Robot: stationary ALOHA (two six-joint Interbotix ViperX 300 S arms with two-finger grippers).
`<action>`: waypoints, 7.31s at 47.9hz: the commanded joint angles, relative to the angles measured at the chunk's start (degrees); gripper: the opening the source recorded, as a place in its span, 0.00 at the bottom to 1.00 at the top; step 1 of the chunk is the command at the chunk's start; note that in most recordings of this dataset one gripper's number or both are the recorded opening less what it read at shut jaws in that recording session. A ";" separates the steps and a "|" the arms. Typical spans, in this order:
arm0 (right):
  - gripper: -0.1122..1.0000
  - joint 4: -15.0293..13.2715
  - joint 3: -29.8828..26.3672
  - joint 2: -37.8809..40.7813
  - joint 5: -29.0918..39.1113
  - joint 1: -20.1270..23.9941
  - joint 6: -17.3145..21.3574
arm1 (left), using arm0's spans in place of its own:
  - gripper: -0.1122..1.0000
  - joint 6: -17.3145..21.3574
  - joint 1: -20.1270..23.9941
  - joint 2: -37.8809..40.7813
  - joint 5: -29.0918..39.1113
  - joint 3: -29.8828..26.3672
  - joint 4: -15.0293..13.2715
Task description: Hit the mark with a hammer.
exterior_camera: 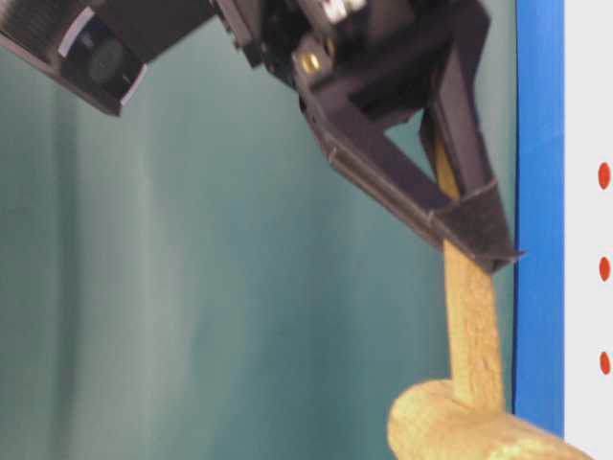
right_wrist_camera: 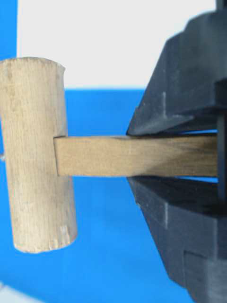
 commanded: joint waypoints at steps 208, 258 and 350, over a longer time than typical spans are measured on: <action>0.92 15.38 -2.11 -5.62 0.53 -13.36 -42.19 | 0.51 -13.01 4.75 31.90 -10.37 -12.66 -0.18; 0.66 28.65 -2.72 0.35 5.98 -13.36 -41.31 | 0.52 5.27 3.25 31.11 -7.21 -12.57 -0.18; 0.12 36.56 10.37 -15.64 -0.62 -12.74 -41.22 | 0.82 5.10 3.25 16.96 -1.58 -3.96 -0.26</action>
